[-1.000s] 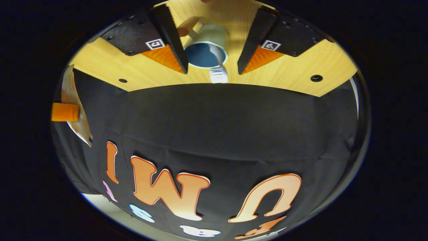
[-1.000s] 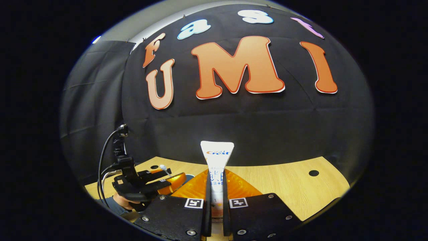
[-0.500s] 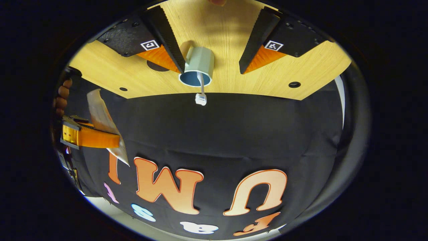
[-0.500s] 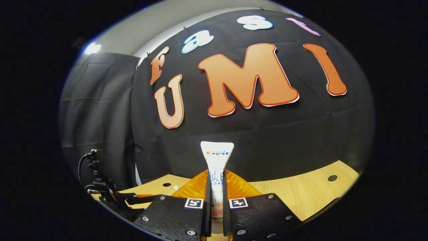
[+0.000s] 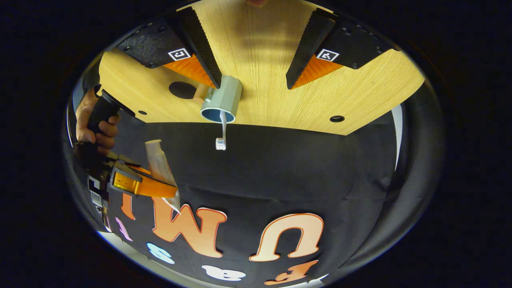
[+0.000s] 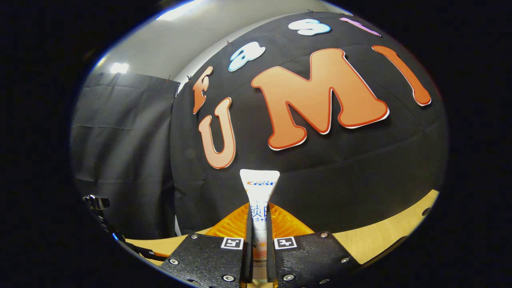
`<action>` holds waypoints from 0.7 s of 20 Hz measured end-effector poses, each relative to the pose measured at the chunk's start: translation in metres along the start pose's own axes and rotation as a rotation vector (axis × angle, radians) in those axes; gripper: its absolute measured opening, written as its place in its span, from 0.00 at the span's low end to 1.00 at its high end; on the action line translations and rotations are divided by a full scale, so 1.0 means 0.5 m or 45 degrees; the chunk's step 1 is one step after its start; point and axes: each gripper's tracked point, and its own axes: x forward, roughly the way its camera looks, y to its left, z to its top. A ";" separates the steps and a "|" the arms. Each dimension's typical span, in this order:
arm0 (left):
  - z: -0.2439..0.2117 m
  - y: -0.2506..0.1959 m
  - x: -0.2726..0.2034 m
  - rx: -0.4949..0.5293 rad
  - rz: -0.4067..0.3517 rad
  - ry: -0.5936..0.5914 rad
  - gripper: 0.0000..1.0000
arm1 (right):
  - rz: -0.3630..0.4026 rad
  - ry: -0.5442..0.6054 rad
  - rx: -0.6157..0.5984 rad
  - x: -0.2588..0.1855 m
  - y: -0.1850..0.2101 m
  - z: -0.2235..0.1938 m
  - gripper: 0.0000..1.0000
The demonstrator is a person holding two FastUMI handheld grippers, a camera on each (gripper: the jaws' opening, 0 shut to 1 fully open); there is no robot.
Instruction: Put the toothbrush and toothpaste on the desktop into the cup, then pick up the cup and place it on the coaster on the desktop.
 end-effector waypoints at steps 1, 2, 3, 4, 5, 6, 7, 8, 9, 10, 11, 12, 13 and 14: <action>-0.004 0.006 0.001 -0.003 0.006 0.003 0.98 | 0.023 -0.001 0.020 0.020 0.008 -0.012 0.13; -0.009 0.011 0.003 -0.003 0.009 0.008 0.98 | 0.040 -0.001 0.024 0.038 0.017 -0.028 0.13; -0.011 0.013 0.003 -0.006 0.013 0.010 0.98 | 0.044 0.003 0.010 0.054 0.020 -0.043 0.13; -0.011 0.015 0.002 -0.009 0.012 0.012 0.98 | 0.047 0.008 -0.013 0.069 0.021 -0.059 0.14; -0.011 0.017 0.004 -0.016 0.011 0.013 0.98 | 0.047 0.019 -0.032 0.080 0.020 -0.077 0.13; -0.019 0.017 0.005 -0.021 0.008 0.018 0.98 | 0.047 0.035 -0.040 0.091 0.019 -0.096 0.13; -0.024 0.016 0.008 -0.027 0.005 0.024 0.98 | 0.047 0.055 -0.040 0.100 0.016 -0.116 0.13; -0.030 0.016 0.008 -0.033 0.004 0.031 0.98 | 0.045 0.074 -0.039 0.104 0.012 -0.137 0.13; -0.031 0.015 0.010 -0.040 -0.001 0.038 0.98 | 0.036 0.093 -0.036 0.110 0.005 -0.155 0.14; -0.034 0.014 0.010 -0.046 -0.005 0.046 0.98 | 0.020 0.117 -0.024 0.111 -0.008 -0.179 0.13; -0.036 0.013 0.013 -0.049 -0.008 0.053 0.98 | 0.006 0.145 -0.011 0.111 -0.020 -0.202 0.13; -0.043 0.013 0.015 -0.050 -0.006 0.063 0.98 | -0.002 0.171 0.005 0.112 -0.028 -0.222 0.14; -0.050 0.014 0.016 -0.049 -0.002 0.073 0.98 | -0.011 0.189 0.017 0.113 -0.037 -0.236 0.13; -0.055 0.017 0.016 -0.050 0.001 0.081 0.98 | -0.021 0.212 0.020 0.114 -0.045 -0.245 0.13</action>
